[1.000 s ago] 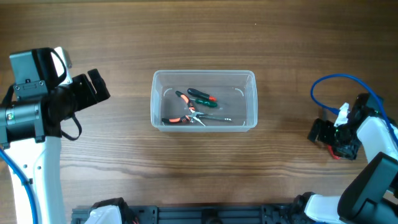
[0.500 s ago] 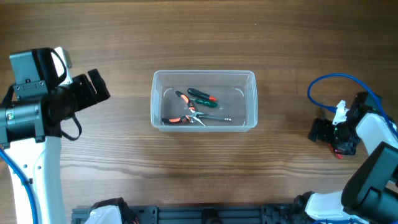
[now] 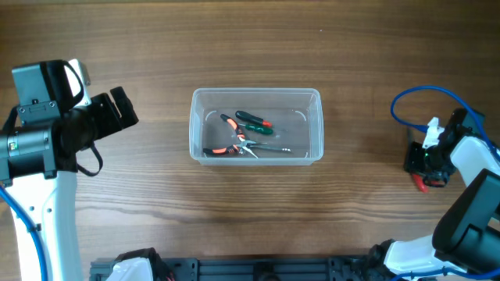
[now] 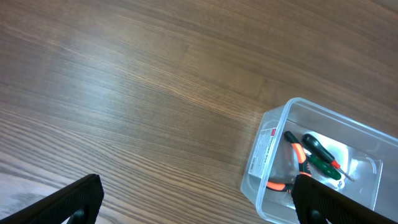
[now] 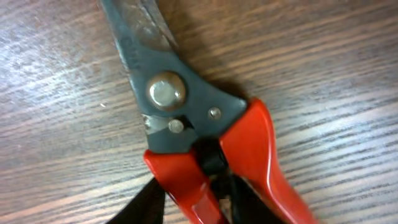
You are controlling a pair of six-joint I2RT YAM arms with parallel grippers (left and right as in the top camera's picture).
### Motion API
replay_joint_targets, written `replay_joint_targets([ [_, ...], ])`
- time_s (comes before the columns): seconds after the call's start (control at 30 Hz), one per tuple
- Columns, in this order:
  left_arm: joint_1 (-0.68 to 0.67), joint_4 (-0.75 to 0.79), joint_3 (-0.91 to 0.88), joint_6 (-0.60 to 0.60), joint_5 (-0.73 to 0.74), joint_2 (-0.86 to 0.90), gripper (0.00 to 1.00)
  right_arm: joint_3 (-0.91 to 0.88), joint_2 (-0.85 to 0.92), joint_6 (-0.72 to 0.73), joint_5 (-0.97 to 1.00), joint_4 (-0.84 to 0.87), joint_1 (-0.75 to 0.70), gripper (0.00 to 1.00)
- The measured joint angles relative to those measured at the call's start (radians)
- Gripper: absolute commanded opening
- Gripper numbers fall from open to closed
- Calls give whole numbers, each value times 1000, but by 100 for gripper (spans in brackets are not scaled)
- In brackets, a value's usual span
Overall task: Pack container
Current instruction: 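Lower right gripper onto the red-handled shears and grasp them, then carry the shears into the container and open the right gripper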
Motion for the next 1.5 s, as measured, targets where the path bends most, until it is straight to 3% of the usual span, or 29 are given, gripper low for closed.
replay_joint_targets([
  [0.07,0,0,0,0,0,0,100,0,1,0,-6,0,0,23],
  [0.47,0,0,0,0,0,0,100,0,2,-3,-34,4,-1,13],
  [0.53,0,0,0,0,0,0,100,0,2,-3,-34,4,-1,4],
  [0.87,0,0,0,0,0,0,100,39,25,1,-51,-36,0,4],
  [1.07,0,0,0,0,0,0,100,278,-29,5,-79,-215,58,4],
  [1.23,0,0,0,0,0,0,100,504,-195,-124,-80,-356,339,4],
  [1.4,0,0,0,0,0,0,100,542,-238,-404,-86,-361,832,4],
  [1.5,0,0,0,0,0,0,100,543,-189,-613,-104,-360,1037,4],
])
